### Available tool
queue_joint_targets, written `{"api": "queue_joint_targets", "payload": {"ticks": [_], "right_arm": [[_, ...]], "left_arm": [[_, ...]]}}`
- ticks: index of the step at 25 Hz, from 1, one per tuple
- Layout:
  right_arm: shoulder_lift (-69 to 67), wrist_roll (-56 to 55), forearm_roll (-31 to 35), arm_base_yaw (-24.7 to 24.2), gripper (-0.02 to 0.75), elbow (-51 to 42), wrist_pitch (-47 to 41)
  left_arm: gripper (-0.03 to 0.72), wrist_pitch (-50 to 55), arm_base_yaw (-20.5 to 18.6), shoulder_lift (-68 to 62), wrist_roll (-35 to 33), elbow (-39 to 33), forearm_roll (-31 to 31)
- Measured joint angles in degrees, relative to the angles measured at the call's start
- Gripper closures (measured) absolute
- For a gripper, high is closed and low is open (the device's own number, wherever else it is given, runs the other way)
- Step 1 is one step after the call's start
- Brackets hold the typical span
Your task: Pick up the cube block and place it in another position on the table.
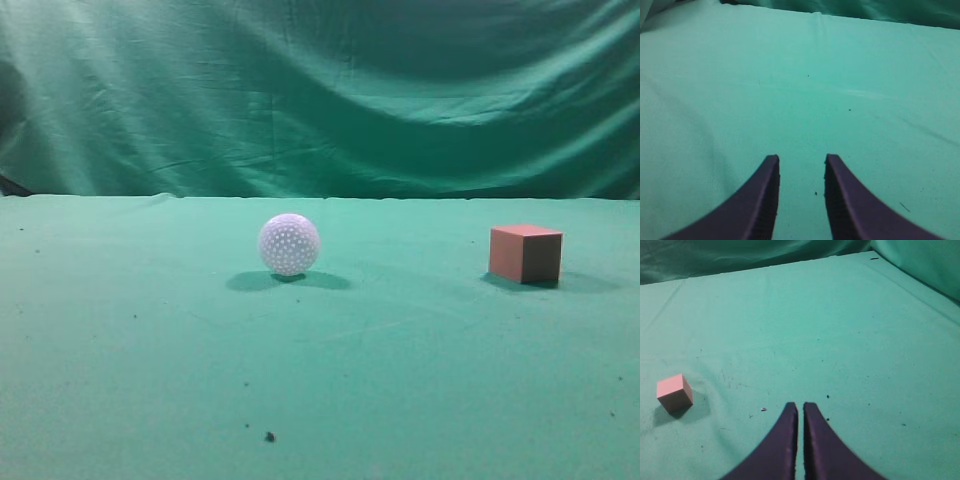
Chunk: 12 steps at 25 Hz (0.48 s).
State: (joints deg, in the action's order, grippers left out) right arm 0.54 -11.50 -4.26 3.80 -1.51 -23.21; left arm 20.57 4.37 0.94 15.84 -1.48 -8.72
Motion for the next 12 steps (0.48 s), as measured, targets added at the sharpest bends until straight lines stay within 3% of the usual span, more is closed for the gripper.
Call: {"api": "queue_joint_targets", "payload": {"ticks": [12], "right_arm": [[0.0,0.0,0.0,0.0,0.738,0.0,0.0]], "left_arm": [[0.426,0.0,0.0,0.0,0.0,0.0,0.0]]}}
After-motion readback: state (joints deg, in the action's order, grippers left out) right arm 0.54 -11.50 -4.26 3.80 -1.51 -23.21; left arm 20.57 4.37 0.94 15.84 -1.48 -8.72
